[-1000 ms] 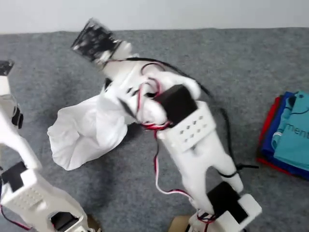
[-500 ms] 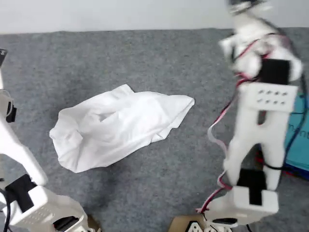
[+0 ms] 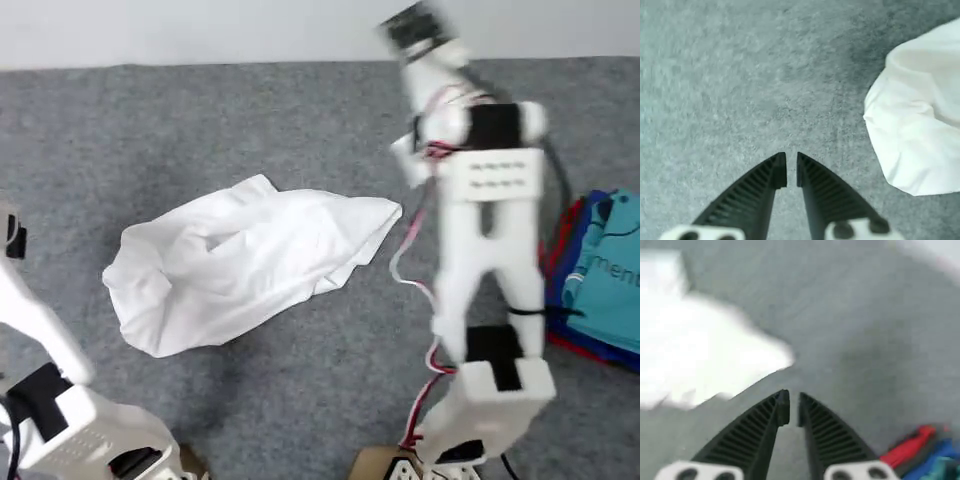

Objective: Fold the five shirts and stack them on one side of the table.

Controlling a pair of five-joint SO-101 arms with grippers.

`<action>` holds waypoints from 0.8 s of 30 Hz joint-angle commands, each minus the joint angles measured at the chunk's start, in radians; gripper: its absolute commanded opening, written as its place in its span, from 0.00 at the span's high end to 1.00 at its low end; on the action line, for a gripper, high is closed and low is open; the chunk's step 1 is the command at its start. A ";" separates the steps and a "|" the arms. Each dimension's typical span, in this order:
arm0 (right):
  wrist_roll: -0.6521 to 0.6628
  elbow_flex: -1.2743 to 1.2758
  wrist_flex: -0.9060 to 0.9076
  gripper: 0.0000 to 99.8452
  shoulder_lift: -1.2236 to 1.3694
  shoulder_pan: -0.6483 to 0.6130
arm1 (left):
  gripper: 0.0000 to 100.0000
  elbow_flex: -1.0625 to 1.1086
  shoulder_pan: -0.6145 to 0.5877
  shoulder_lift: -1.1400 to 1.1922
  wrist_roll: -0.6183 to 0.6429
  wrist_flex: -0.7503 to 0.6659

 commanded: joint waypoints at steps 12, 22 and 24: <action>-0.408 -0.051 0.139 0.71 0.237 -0.427 | 0.96 0.076 -0.029 -0.049 0.034 -0.044; -0.512 -0.057 0.038 0.71 0.538 -0.529 | 0.96 0.107 -0.029 -0.052 0.034 -0.046; -0.511 -0.058 0.018 0.71 0.573 -0.526 | 0.96 0.107 -0.029 -0.052 0.034 -0.046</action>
